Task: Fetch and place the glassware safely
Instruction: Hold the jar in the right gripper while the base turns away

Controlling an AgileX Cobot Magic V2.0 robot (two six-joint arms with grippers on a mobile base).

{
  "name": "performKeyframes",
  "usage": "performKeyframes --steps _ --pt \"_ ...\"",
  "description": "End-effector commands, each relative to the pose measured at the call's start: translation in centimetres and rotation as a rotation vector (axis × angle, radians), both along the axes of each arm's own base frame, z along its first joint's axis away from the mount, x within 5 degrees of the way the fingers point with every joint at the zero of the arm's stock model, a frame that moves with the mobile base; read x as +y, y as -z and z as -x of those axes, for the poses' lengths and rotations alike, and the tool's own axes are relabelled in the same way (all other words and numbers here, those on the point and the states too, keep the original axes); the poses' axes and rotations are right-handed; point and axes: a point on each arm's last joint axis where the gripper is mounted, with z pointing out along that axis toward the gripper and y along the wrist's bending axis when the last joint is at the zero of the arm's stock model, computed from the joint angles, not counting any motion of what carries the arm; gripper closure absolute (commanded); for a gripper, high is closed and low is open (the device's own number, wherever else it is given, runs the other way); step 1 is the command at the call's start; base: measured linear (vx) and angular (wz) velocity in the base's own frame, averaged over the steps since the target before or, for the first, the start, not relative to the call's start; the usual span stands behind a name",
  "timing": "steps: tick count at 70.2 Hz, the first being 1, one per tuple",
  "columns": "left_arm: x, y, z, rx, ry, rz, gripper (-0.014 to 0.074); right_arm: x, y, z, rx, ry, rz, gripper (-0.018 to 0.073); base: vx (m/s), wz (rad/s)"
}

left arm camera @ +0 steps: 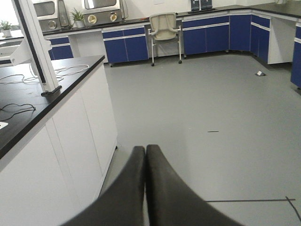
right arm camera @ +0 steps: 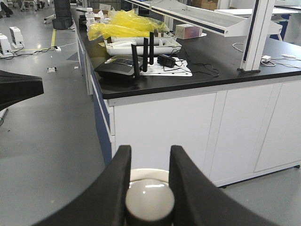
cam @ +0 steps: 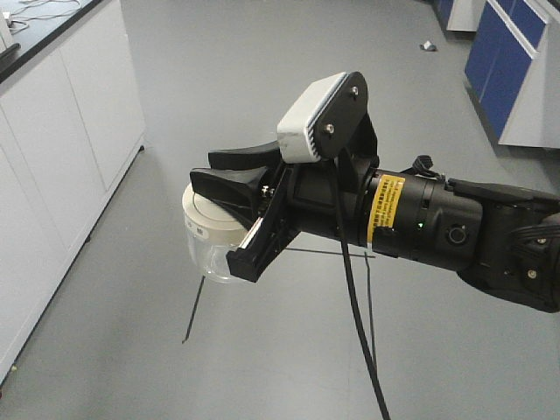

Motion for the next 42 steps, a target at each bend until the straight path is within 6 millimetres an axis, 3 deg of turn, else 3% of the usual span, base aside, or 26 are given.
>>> performKeyframes --steps 1,42 --pt "-0.06 -1.7 -0.07 -0.105 0.006 0.011 0.0603 -0.27 -2.69 0.71 -0.049 -0.028 -0.099 0.0563 0.37 0.13" --pt "-0.06 -1.7 -0.07 -0.105 0.006 0.011 0.0603 -0.28 -2.69 0.71 -0.049 -0.028 -0.099 0.0563 0.45 -0.03"
